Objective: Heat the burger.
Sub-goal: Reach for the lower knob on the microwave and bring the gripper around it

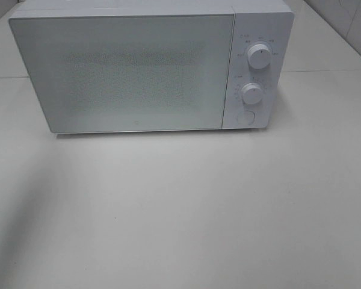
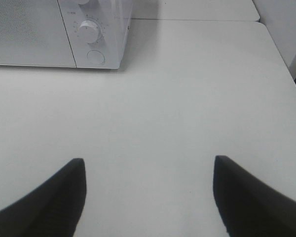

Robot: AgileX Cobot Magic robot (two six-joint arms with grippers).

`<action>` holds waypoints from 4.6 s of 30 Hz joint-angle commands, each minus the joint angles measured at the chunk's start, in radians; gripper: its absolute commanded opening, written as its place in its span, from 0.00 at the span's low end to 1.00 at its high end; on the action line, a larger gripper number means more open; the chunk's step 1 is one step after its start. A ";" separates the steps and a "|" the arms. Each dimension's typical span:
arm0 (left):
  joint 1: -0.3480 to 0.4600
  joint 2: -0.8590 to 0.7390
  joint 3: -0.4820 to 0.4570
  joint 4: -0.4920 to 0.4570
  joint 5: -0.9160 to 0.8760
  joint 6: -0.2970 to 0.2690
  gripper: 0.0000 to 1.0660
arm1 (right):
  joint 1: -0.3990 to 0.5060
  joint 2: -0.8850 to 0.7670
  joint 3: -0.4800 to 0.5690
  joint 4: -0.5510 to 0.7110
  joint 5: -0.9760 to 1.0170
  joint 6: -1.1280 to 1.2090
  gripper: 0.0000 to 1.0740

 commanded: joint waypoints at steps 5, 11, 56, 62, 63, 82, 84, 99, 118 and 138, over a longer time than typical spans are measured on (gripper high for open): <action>0.004 -0.280 0.222 0.000 0.041 -0.005 0.00 | -0.002 -0.024 0.000 0.005 -0.009 -0.006 0.63; 0.004 -0.522 0.392 0.000 0.033 0.006 0.00 | -0.002 -0.024 0.000 0.005 -0.009 -0.006 0.63; 0.004 -1.223 0.750 -0.045 -0.176 0.122 0.00 | -0.002 -0.019 -0.004 0.005 -0.016 -0.006 0.63; 0.004 -1.223 0.750 -0.045 -0.176 0.120 0.00 | -0.002 0.024 -0.026 0.005 -0.137 -0.006 0.63; 0.004 -1.223 0.750 -0.045 -0.176 0.120 0.00 | -0.002 0.024 -0.026 0.005 -0.137 -0.006 0.63; 0.004 -1.223 0.750 -0.045 -0.176 0.115 0.00 | -0.002 0.513 -0.021 -0.016 -0.647 -0.006 0.63; 0.004 -1.223 0.750 -0.045 -0.176 0.115 0.00 | -0.002 0.635 -0.021 -0.016 -0.748 -0.003 0.62; 0.004 -1.223 0.750 -0.045 -0.176 0.115 0.00 | -0.002 1.019 -0.021 -0.016 -1.140 -0.003 0.60; 0.004 -1.223 0.750 -0.045 -0.176 0.115 0.00 | -0.002 1.528 -0.021 -0.016 -1.722 -0.003 0.60; 0.004 -1.223 0.750 -0.045 -0.176 0.115 0.00 | 0.242 1.813 -0.042 0.257 -1.990 -0.128 0.60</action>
